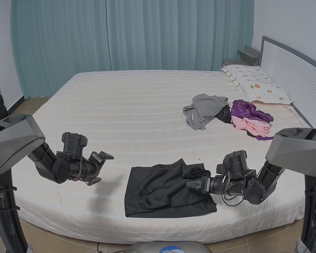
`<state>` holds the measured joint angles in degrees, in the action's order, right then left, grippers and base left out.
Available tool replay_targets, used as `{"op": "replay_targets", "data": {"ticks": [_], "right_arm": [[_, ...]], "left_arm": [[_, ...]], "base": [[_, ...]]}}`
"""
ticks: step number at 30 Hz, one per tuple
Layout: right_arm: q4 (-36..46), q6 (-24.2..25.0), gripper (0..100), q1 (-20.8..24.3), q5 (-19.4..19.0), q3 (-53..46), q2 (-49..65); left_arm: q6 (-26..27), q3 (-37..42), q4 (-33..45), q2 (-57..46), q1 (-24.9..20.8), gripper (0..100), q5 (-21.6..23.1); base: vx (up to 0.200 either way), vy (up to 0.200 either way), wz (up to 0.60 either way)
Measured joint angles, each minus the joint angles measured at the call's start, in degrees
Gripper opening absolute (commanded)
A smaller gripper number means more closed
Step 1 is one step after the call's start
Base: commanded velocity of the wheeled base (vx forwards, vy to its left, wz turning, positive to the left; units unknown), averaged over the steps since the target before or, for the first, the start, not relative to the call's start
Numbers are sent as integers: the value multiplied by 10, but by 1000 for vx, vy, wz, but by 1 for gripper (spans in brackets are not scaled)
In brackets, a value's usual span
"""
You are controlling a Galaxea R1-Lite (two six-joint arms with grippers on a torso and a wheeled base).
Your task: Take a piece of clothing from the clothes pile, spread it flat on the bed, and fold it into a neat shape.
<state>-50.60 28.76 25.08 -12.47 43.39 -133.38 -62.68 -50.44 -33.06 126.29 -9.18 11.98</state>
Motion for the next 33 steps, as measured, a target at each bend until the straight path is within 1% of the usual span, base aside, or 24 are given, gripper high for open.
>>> {"op": "replay_targets", "data": {"ticks": [6, 7, 19, 25, 33], "right_arm": [[1, -1, 100, -4, -4, -10, 3], [3, -1, 0, -5, -6, -11, 3], [12, -6, 0, -5, -14, -25, 3], [13, -7, 0, -14, -16, -37, 26], [36, -7, 0, -32, -49, -84, 85]], "left_arm": [[0, 0, 0, 0, 0, 100, 0], [0, 0, 0, 0, 0, 100, 0], [1, 0, 0, 1, 0, 100, 0], [0, 0, 0, 1, 0, 100, 0], [0, -2, 0, 1, 0, 100, 0]], "base": [[0, 0, 0], [0, 0, 0], [0, 0, 0], [0, 0, 0], [0, 0, 0]]}}
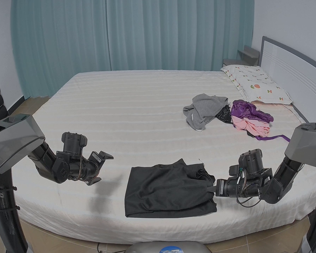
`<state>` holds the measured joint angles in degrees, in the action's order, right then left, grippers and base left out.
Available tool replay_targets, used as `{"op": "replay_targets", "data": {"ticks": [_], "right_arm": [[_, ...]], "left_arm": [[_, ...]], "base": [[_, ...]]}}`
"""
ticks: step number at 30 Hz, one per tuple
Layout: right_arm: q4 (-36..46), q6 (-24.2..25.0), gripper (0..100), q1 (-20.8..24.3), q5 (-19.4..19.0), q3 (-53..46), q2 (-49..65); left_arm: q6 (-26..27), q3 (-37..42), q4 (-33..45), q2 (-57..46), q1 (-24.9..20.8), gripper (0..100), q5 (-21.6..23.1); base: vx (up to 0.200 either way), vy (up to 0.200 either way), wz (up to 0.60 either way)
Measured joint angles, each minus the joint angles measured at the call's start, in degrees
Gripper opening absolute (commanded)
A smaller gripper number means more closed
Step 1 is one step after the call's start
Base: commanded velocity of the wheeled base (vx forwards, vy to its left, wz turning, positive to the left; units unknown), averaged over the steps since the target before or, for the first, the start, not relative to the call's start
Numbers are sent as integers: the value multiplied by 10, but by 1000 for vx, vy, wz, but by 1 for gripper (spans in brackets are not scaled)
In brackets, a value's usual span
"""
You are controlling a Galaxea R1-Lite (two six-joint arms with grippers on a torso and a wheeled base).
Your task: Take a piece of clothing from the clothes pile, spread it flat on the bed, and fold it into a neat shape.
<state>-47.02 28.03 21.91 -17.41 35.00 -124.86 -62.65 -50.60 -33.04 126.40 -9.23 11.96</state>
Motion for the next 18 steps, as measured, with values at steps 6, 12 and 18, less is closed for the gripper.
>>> {"op": "replay_targets", "data": {"ticks": [6, 12, 18], "right_arm": [[1, -21, 0, -8, -2, -27, 15], [7, -48, 100, -14, 1, -34, 5], [4, -44, 100, -16, 0, -13, -6]], "left_arm": [[0, -2, 0, 0, 0, 100, 0], [0, -1, 0, 0, 0, 100, 0], [0, -1, 0, 0, 0, 100, -1]], "base": [[0, 0, 0], [0, 0, 0], [0, 0, 0]]}}
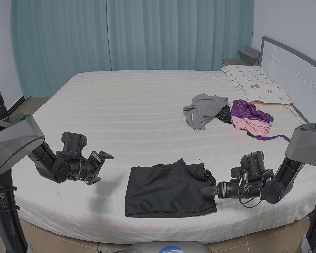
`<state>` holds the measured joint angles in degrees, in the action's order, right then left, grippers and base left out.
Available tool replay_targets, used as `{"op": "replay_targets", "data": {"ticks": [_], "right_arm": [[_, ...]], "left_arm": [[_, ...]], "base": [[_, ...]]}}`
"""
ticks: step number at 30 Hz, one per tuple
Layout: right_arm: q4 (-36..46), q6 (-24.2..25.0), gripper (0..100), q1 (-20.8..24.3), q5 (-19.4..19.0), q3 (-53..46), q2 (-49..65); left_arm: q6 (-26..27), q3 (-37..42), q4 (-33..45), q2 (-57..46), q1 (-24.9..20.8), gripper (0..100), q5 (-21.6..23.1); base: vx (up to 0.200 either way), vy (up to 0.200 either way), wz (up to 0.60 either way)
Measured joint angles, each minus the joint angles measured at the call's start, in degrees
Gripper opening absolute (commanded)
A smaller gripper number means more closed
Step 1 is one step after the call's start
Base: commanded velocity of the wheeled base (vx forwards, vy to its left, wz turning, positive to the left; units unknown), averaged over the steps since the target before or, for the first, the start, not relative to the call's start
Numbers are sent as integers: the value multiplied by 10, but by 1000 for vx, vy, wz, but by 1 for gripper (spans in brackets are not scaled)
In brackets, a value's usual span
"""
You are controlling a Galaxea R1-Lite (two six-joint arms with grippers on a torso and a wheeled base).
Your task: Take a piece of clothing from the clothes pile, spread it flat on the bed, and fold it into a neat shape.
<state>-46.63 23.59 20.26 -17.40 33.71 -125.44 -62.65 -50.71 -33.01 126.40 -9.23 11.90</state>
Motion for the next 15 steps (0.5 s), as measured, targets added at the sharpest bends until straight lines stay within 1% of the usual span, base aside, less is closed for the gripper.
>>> {"op": "replay_targets", "data": {"ticks": [8, 15], "right_arm": [[4, 31, 100, 1, 3, 73, -23], [10, 38, 100, 7, 39, 147, -71]], "left_arm": [[0, -1, 0, 0, 0, 100, -3], [0, -1, 0, 0, -1, 100, -4]], "base": [[0, 0, 0], [0, 0, 0]]}}
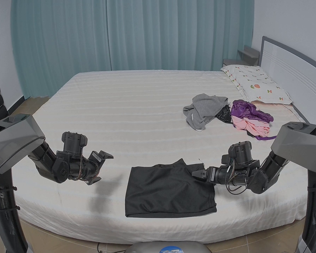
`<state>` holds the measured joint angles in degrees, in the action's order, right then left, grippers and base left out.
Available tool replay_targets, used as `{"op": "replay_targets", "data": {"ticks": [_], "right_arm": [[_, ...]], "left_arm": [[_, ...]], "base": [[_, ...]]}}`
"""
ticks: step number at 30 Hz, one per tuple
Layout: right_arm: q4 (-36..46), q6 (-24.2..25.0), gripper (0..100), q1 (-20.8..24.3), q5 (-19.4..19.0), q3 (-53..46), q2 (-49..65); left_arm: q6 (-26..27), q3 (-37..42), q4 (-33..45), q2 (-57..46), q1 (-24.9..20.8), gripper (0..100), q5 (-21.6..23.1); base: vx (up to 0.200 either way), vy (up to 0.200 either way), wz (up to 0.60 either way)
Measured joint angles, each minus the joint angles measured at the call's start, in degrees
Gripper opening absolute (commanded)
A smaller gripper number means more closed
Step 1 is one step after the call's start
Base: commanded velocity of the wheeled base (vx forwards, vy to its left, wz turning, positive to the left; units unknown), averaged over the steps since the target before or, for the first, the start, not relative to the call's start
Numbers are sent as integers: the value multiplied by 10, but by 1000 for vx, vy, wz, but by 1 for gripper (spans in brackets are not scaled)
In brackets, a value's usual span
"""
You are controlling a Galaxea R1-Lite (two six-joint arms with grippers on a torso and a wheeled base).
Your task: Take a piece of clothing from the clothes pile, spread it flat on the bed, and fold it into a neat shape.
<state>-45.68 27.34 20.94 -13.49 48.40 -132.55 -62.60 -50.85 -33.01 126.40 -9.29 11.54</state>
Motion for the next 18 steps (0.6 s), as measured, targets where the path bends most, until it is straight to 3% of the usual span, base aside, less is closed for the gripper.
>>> {"op": "replay_targets", "data": {"ticks": [1, 9, 18], "right_arm": [[5, 0, 0, 0, 3, 10, -7], [92, 0, 0, -9, 28, 87, -34], [98, 2, 0, -41, 36, 110, -41]], "left_arm": [[0, 0, 0, 0, 0, 100, 0], [0, -1, 0, 0, 0, 100, -1], [3, -2, 0, 0, -2, 100, -2]], "base": [[0, 0, 0], [0, 0, 0], [0, 0, 0]]}}
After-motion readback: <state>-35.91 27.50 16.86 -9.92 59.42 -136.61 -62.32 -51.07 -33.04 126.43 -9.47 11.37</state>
